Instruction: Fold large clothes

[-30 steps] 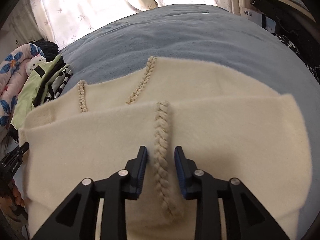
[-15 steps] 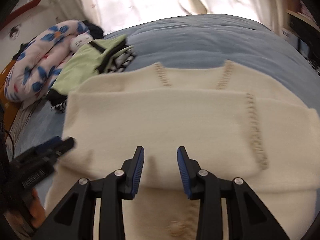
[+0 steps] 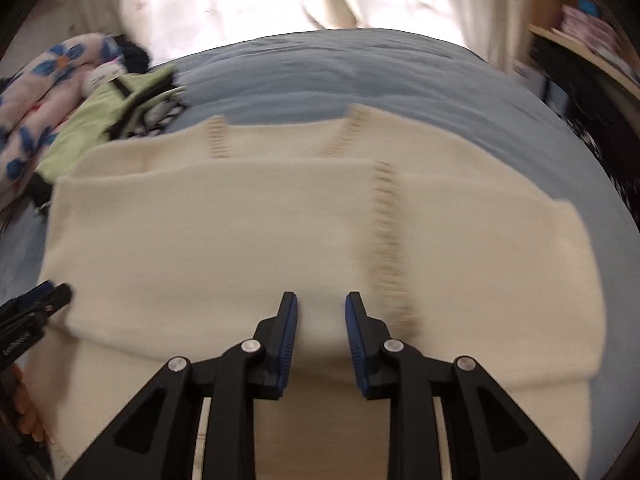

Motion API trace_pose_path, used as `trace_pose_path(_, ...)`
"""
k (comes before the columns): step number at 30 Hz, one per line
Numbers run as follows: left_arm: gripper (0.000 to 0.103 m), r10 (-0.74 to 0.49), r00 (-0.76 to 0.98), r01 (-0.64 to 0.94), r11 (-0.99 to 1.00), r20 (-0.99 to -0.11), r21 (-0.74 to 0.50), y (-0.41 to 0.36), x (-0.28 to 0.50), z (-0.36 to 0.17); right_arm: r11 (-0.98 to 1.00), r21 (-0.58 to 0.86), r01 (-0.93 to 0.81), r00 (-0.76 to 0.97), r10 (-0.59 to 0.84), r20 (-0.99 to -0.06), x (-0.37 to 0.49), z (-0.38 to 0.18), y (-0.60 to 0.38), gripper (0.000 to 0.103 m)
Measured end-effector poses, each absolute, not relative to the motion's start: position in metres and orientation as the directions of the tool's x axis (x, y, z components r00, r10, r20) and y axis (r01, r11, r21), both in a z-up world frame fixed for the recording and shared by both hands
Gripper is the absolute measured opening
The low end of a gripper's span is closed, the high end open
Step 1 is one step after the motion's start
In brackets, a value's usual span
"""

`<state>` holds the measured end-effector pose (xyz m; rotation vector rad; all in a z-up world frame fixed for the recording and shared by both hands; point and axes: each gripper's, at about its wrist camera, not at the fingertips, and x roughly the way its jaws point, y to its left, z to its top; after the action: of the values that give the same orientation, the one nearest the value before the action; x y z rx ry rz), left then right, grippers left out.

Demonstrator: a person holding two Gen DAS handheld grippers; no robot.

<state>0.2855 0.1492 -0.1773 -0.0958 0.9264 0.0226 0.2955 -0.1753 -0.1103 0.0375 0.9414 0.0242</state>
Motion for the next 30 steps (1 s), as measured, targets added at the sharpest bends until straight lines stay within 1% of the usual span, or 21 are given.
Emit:
trace_pose_path(1, 0.055, -0.026, 0.600, -0.062, 0.995, -0.799, -0.079, 0.149, 0.284, -0.177, 0.995, 0.097, -0.007, 0.586, 0.083, -0.806, 0.294, -0.110, -0.185, 0.021)
trace_pose_path(2, 0.055, -0.028, 0.601, -0.066, 0.994, -0.799, -0.084, 0.150, 0.285, -0.177, 0.994, 0.108, -0.002, 0.587, 0.088, -0.804, 0.293, -0.110, -0.188, 0.020)
trace_pose_path(6, 0.055, -0.029, 0.607, -0.084, 0.991, -0.794, -0.100, 0.157, 0.289, -0.176, 0.999, 0.047, 0.011, 0.606, 0.031, -0.795, 0.290, -0.110, -0.179, 0.020)
trace_pose_path(9, 0.055, -0.032, 0.607, -0.084, 0.991, -0.794, -0.104, 0.158, 0.290, -0.178, 0.999, 0.030, 0.019, 0.622, 0.012, -0.783, 0.288, -0.112, -0.177, 0.022)
trace_pose_path(15, 0.055, -0.021, 0.609, -0.076, 0.994, -0.793, -0.084, 0.155, 0.291, -0.180, 0.998, 0.056, 0.019, 0.629, 0.032, -0.776, 0.290, -0.113, -0.182, 0.022)
trace_pose_path(24, 0.055, -0.018, 0.607, -0.075, 0.994, -0.795, -0.080, 0.152, 0.289, -0.180, 0.999, 0.035, 0.019, 0.633, 0.015, -0.774, 0.287, -0.113, -0.179, 0.023)
trace_pose_path(30, 0.057, -0.013, 0.596, -0.072, 0.995, -0.803, -0.070, 0.150, 0.280, -0.176, 0.995, 0.086, 0.051, 0.623, 0.036, -0.781, 0.277, -0.108, -0.181, 0.025)
